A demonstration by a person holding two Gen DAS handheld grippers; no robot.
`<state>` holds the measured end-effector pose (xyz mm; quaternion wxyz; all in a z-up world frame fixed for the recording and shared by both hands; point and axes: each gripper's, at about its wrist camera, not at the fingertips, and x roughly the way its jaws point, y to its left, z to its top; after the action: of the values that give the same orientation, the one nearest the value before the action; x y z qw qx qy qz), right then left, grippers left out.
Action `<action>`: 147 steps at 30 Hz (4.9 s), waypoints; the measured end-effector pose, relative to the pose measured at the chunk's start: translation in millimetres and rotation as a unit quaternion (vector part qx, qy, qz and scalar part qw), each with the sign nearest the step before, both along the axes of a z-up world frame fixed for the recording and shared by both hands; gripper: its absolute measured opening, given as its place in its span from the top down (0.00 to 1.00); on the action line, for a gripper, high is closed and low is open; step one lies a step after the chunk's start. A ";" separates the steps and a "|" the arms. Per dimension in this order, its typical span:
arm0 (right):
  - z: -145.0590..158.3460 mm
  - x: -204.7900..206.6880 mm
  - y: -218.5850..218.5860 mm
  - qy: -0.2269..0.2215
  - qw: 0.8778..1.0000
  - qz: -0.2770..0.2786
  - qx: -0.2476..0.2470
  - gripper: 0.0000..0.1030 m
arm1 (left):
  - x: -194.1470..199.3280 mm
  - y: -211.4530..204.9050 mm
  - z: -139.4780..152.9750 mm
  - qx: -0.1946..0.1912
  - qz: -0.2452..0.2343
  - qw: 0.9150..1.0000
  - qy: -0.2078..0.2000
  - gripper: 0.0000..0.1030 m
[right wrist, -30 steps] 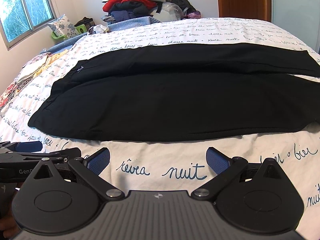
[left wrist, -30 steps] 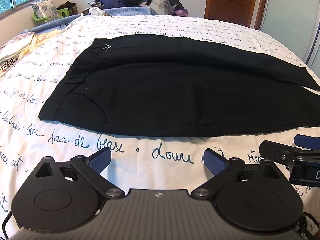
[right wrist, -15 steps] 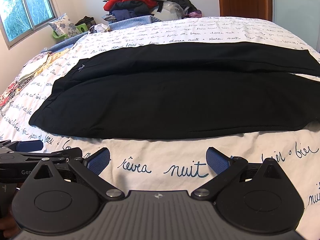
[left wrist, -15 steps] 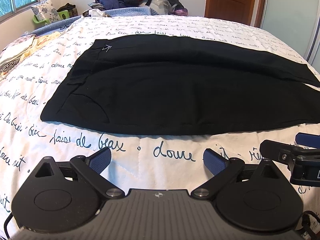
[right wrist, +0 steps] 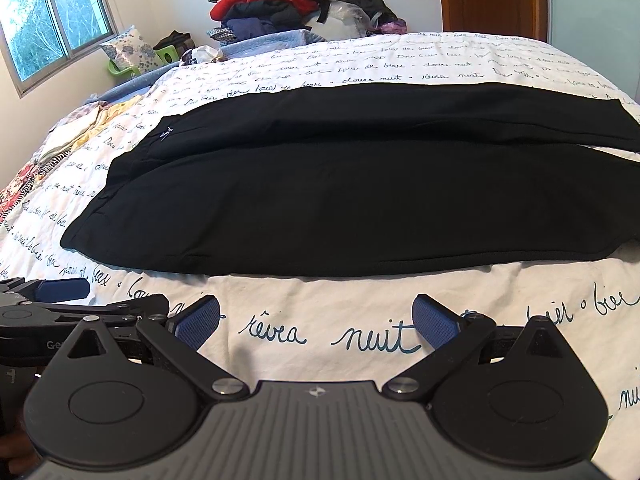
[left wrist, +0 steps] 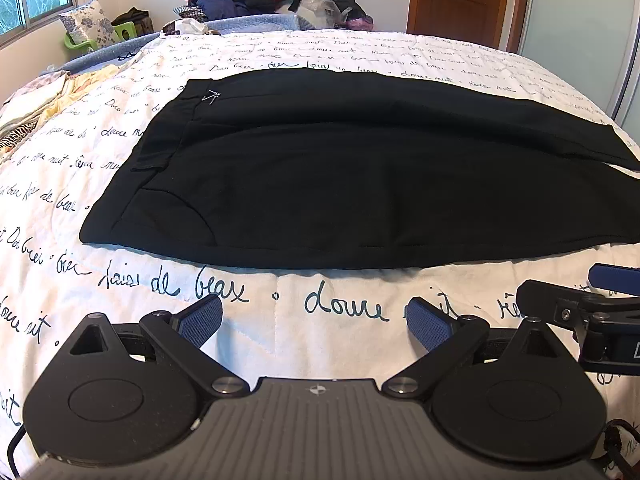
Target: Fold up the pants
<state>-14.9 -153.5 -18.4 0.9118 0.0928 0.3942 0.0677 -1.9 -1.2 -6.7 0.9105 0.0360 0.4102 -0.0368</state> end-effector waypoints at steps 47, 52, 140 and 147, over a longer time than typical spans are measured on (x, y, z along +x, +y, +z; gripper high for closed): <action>-17.6 394.5 64.7 -0.016 0.935 0.352 -0.040 0.17 | 127.6 91.6 36.5 -0.032 0.116 0.993 -0.009 0.06; -17.7 391.8 66.9 -0.007 0.929 0.368 -0.033 0.43 | 154.5 98.2 38.1 -0.057 0.127 0.990 -0.001 0.06; -22.3 161.0 42.9 -0.255 0.848 0.237 -0.399 0.76 | 173.2 164.8 4.3 -0.486 0.179 0.855 -0.020 0.91; -29.0 152.4 52.7 -0.259 0.828 0.258 -0.426 0.94 | 181.6 178.2 -9.7 -0.503 0.209 0.838 -0.018 0.77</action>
<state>137.5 -100.8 -47.5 0.8789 -0.4307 0.1428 0.1473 179.7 177.0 -16.5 0.7966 -0.5132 0.3160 -0.0468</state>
